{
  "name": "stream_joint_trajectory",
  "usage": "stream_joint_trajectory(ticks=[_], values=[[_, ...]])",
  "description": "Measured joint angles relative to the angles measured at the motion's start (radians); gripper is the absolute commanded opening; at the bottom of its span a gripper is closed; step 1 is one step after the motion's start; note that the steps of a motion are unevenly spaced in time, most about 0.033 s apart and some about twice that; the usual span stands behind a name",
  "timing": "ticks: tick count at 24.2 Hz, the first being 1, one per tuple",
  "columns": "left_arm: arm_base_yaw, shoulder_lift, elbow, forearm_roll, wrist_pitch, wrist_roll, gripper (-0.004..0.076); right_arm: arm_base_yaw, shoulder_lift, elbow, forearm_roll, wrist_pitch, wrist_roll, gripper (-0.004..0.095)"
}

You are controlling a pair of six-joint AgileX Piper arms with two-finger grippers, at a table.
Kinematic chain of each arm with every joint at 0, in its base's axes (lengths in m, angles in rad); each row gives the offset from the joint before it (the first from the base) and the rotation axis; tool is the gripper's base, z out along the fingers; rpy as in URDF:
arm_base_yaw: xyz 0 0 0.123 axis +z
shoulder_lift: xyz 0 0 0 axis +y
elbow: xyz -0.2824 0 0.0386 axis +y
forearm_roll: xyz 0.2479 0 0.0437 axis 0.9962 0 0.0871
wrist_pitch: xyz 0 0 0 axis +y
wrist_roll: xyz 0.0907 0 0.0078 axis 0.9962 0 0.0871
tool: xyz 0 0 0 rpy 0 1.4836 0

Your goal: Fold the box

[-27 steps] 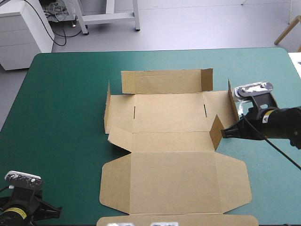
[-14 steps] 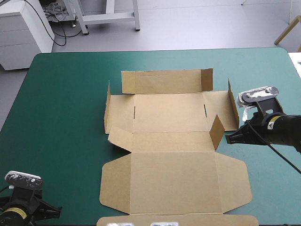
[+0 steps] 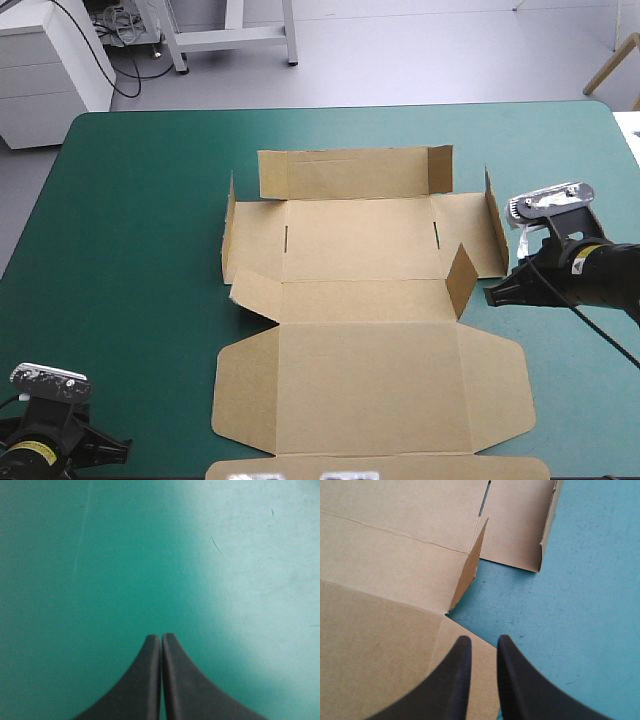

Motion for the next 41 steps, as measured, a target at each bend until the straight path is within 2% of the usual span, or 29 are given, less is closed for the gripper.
stream_joint_trajectory(ticks=[2,4,18,29,33,41], values=[[0.0,0.0,0.0,0.0,0.0,0.0,-0.001,0.0,0.0,0.0,0.0,0.0,0.0,0.0479],[0.0,0.0,0.0,0.0,0.0,0.0,-0.001,0.0,0.0,0.0,-0.006,0.0,0.0,0.0515],[0.0,0.0,0.0,0.0,-0.001,0.0,-0.001,0.0,0.0,0.0,0.01,-0.025,0.05,0.0515],[0.0,-0.001,0.0,0.0,-0.001,0.0,-0.001,0.0,0.08,0.0,0.027,-0.018,0.06,0.0514],[0.0,-0.001,0.0,0.0,0.0,0.0,-0.001,0.0,0.129,0.0,0.03,-0.072,0.06,0.0514],[0.0,-0.001,0.0,0.0,0.0,0.0,-0.001,0.0,0.285,0.0,0.035,-0.097,0.077,0.0509]])
